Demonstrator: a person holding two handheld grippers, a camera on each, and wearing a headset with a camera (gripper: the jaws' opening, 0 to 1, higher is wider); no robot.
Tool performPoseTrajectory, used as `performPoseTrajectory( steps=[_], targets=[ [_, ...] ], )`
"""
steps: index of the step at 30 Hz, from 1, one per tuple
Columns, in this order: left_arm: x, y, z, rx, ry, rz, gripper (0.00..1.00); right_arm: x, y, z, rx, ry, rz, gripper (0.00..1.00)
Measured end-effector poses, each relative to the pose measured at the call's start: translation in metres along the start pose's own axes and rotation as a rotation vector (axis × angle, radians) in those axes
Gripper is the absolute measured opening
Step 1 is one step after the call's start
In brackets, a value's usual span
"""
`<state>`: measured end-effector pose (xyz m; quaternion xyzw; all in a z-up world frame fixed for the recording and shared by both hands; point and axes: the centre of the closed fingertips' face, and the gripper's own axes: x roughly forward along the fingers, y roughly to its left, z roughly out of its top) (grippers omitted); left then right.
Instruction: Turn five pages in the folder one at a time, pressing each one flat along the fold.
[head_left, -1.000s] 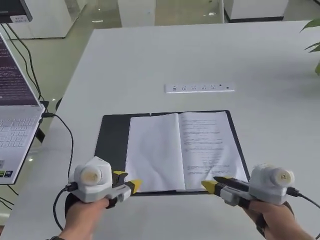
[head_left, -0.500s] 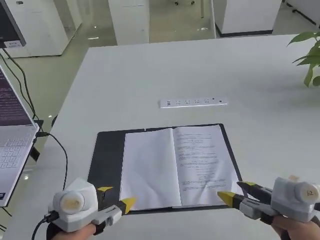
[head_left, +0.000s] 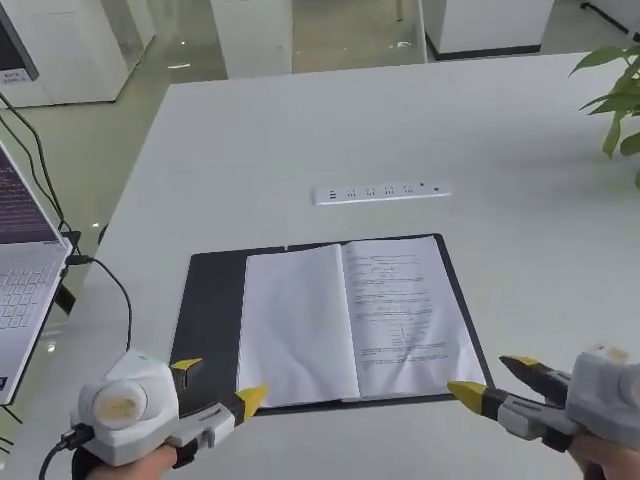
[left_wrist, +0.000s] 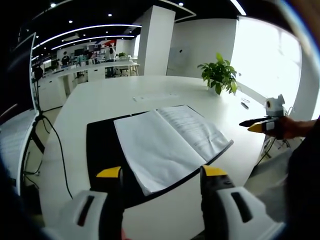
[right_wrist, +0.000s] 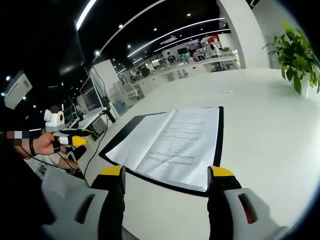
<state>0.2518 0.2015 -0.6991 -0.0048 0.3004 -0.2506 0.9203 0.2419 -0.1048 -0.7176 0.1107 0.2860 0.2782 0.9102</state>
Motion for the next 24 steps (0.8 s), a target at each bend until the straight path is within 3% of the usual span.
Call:
performPoseTrajectory(
  steps=[4,11,20,24],
  targets=[
    [-0.003,0.004,0.001,-0.012,-0.006,0.021,0.7,-0.005,0.002,0.002,-0.019,0.006,-0.012,0.69],
    [-0.003,-0.006,0.004,0.006,-0.018,-0.002,0.71,-0.013,0.008,0.0,-0.029,0.018,-0.016,0.73],
    [0.008,-0.015,0.002,0.043,0.024,-0.053,0.73,-0.02,0.007,-0.006,0.001,0.015,-0.046,0.75],
    [0.014,-0.021,0.006,0.087,0.042,-0.083,0.74,-0.022,0.007,-0.006,0.009,0.014,-0.055,0.74]
  ],
)
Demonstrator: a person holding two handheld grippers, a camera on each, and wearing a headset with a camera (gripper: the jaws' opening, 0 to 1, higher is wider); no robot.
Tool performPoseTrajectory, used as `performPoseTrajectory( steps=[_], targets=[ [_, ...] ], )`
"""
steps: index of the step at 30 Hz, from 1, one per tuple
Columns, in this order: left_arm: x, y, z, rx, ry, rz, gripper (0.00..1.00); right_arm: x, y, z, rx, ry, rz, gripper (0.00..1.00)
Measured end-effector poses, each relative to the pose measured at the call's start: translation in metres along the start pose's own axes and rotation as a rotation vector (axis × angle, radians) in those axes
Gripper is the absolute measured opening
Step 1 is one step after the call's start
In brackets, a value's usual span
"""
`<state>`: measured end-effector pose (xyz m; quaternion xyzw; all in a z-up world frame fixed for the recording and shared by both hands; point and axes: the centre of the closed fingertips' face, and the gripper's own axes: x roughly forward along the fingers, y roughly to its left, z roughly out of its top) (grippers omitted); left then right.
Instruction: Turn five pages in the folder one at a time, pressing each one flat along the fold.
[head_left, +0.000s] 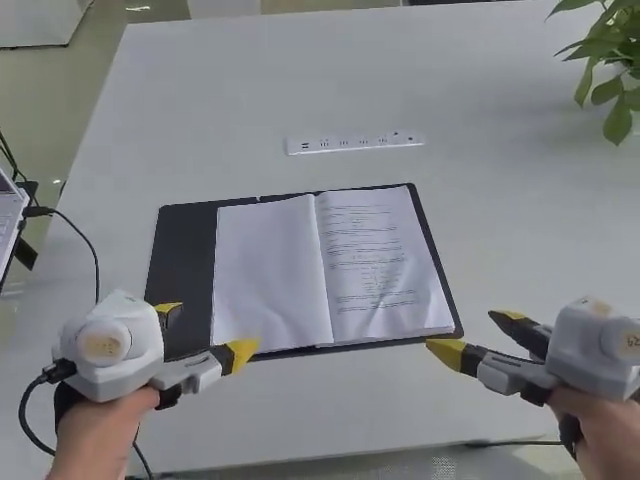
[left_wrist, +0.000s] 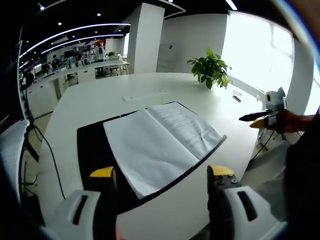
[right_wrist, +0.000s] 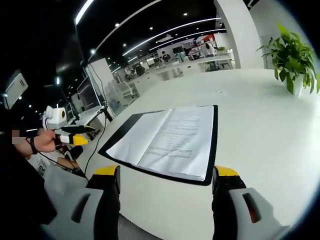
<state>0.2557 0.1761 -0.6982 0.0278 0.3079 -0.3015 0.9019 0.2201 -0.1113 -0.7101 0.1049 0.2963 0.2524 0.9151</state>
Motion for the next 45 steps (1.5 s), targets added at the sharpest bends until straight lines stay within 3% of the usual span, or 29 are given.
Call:
performPoseTrajectory(
  steps=[4,8,17,20,24,35,45],
  targets=[
    [0.008,-0.005,0.009,0.015,0.0,-0.033,0.73,0.0,-0.001,0.001,0.008,-0.008,-0.007,0.75],
    [0.019,-0.016,0.017,0.085,0.017,-0.08,0.71,-0.002,-0.002,0.002,0.009,-0.013,-0.014,0.75],
    [0.048,-0.039,0.036,0.123,0.026,-0.164,0.69,-0.006,-0.009,-0.001,0.024,-0.02,-0.033,0.76],
    [0.059,-0.051,0.043,0.133,0.014,-0.192,0.76,-0.008,-0.012,-0.002,0.029,-0.021,-0.038,0.76],
    [0.07,-0.065,0.043,0.159,0.041,-0.231,0.76,-0.01,-0.012,-0.004,0.031,-0.014,-0.038,0.77],
    [0.113,-0.119,0.046,0.258,0.101,-0.358,0.75,-0.015,-0.012,-0.015,0.056,0.004,-0.024,0.75],
    [0.162,-0.153,0.047,0.3,0.133,-0.401,0.74,-0.016,-0.017,-0.015,0.082,0.004,-0.016,0.74]
  ],
)
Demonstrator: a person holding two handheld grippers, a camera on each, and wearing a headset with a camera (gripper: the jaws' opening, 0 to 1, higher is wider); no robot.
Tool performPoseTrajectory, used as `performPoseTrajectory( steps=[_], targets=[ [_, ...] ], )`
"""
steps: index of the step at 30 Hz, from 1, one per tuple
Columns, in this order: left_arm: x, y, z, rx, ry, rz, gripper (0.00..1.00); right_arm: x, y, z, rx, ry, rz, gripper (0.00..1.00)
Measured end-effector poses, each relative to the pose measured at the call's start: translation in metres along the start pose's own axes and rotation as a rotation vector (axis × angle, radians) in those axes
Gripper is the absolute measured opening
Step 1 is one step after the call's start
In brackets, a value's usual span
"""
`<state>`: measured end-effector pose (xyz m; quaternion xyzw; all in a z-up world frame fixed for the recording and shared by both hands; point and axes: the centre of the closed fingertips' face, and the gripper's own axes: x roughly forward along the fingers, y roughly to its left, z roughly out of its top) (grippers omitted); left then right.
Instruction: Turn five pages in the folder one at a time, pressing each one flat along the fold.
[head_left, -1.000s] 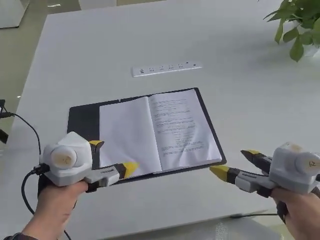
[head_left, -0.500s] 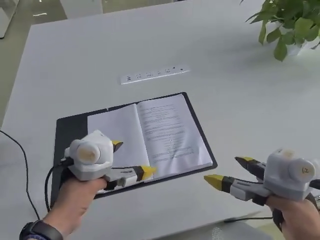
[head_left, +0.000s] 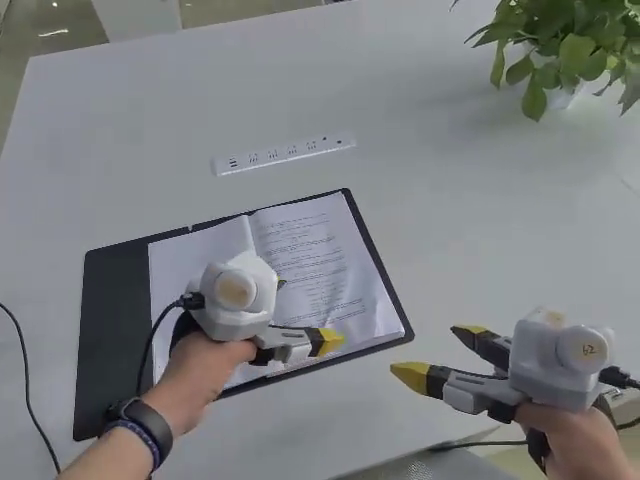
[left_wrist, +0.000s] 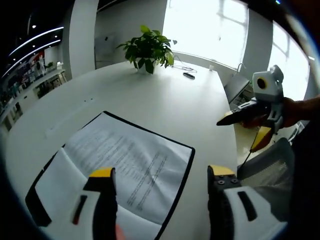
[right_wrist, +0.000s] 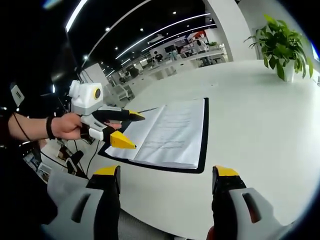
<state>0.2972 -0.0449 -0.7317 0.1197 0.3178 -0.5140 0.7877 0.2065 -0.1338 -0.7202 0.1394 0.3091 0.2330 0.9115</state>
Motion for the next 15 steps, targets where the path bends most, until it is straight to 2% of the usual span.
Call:
performPoseTrajectory(
  steps=[4,7,10,12,15],
  targets=[
    [0.026,-0.006,0.004,-0.017,0.001,-0.001,0.73,0.002,-0.003,0.0,0.005,0.005,0.009,0.74],
    [0.048,-0.006,0.002,-0.013,0.013,0.021,0.73,0.006,-0.004,0.0,0.002,0.019,0.022,0.73],
    [0.062,-0.006,0.001,-0.036,0.016,0.039,0.73,0.008,-0.006,0.002,0.003,0.025,0.027,0.72],
    [0.07,-0.002,-0.003,0.008,0.033,0.068,0.71,0.009,-0.007,0.004,0.008,0.022,0.031,0.72],
    [0.081,-0.002,-0.008,-0.031,0.036,0.075,0.72,0.011,-0.006,0.006,0.004,0.032,0.044,0.72]
  ],
)
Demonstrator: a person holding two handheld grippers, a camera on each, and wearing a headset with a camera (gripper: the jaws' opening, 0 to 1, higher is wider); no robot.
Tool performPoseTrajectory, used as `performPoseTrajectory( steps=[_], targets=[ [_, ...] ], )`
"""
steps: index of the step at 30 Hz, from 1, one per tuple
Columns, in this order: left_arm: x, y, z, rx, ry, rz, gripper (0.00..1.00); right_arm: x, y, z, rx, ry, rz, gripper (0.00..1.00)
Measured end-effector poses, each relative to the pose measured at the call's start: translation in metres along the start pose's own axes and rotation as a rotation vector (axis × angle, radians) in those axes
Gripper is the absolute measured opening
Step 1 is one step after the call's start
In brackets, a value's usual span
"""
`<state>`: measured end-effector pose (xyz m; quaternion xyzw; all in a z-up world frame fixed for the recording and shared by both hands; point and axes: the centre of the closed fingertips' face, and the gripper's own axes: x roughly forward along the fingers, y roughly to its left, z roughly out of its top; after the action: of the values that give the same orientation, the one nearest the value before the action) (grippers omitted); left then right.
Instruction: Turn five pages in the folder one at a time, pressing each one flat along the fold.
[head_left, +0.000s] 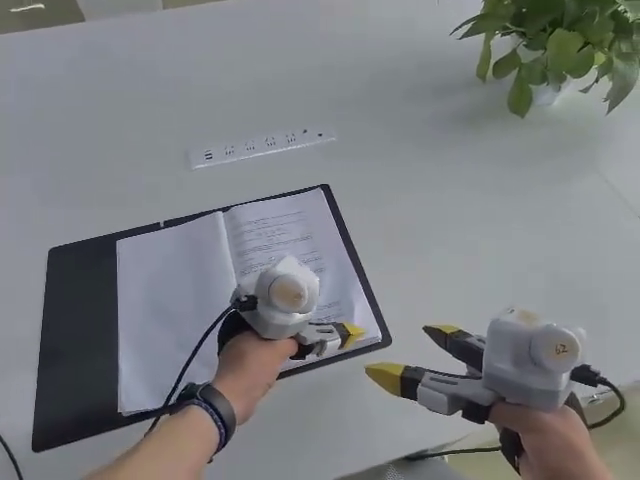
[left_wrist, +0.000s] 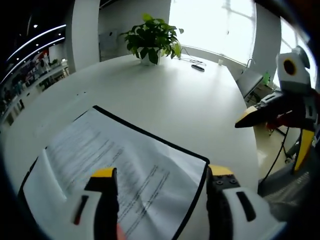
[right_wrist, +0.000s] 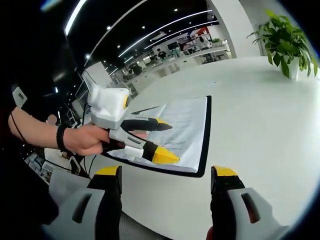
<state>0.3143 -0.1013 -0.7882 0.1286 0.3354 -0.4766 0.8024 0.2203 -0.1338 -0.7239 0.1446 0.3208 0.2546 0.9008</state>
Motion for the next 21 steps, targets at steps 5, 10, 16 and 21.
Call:
performPoseTrajectory(
  steps=[5,10,16,21],
  targets=[
    [0.011,0.0,-0.002,-0.01,0.002,0.017,0.73,0.005,0.0,0.002,-0.006,0.013,0.01,0.72],
    [0.019,0.002,-0.014,0.049,0.025,0.067,0.73,0.01,-0.002,0.004,-0.003,0.018,0.012,0.71],
    [0.02,0.003,-0.013,0.046,-0.015,0.081,0.74,0.016,-0.006,0.009,-0.003,0.017,0.015,0.7],
    [0.02,0.006,-0.012,0.041,-0.039,0.074,0.72,0.023,-0.009,0.01,-0.004,0.018,0.023,0.69]
  ],
)
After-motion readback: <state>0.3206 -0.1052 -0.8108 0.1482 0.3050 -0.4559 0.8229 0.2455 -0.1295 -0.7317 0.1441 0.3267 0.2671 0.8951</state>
